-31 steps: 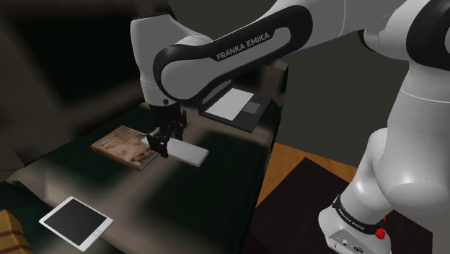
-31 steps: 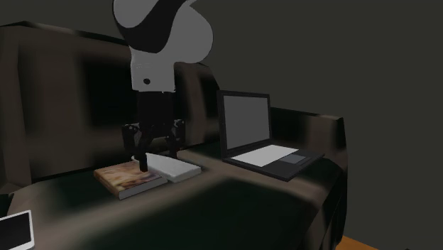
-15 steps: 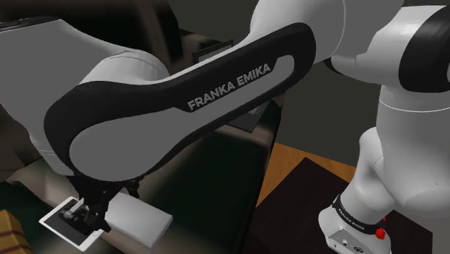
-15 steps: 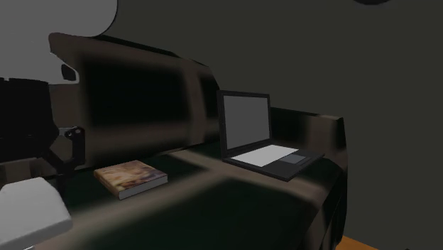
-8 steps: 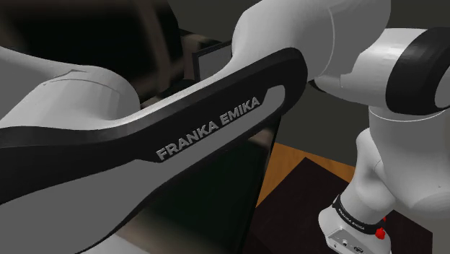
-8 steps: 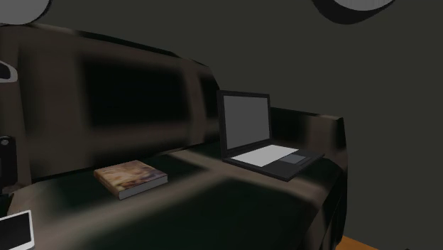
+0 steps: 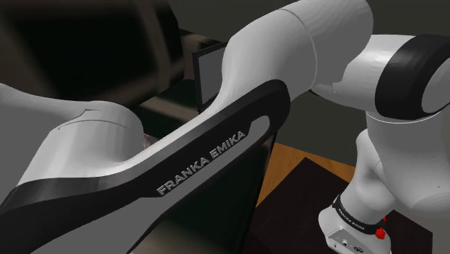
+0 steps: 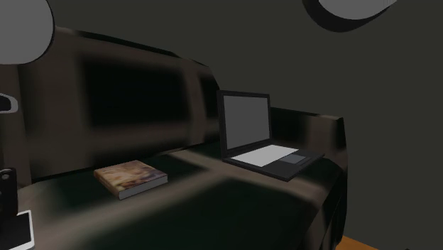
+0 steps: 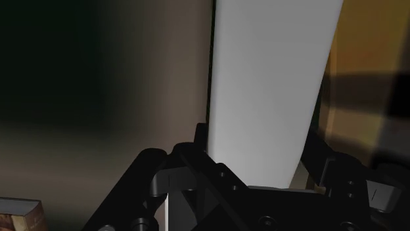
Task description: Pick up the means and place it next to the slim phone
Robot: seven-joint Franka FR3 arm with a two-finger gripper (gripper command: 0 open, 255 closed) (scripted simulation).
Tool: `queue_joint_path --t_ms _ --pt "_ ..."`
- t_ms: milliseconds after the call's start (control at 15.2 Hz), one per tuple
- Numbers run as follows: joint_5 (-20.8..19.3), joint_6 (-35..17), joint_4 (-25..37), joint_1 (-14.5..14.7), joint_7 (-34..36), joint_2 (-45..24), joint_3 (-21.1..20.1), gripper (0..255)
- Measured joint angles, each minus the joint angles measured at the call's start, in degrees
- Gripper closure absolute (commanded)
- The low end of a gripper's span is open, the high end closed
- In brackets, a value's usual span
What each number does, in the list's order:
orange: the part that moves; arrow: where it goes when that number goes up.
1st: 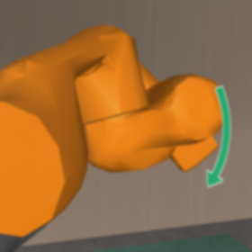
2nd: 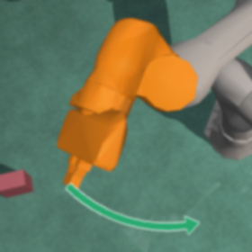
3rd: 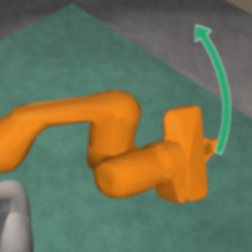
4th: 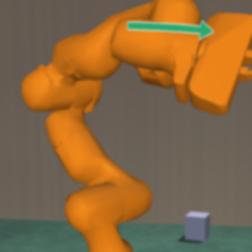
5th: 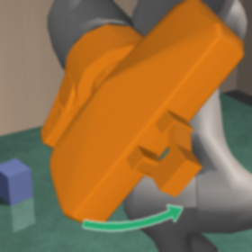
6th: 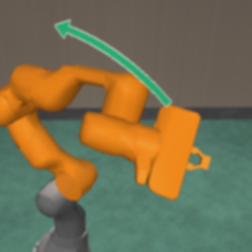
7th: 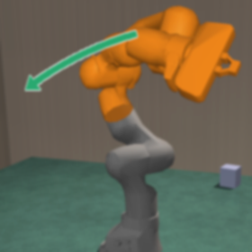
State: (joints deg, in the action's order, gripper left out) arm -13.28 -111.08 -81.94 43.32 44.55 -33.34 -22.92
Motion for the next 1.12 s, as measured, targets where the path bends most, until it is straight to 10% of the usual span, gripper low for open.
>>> queue_joint_path --t_ms 726,792,1122 --pt "-0.38 -3.0 -1.47 -0.07 -0.02 0.44 0.39 255" --pt "-0.37 -3.02 -1.56 -0.03 0.05 0.51 0.42 0" --pt "-0.31 -2.21 -1.2 -0.08 0.27 -0.05 0.63 0"
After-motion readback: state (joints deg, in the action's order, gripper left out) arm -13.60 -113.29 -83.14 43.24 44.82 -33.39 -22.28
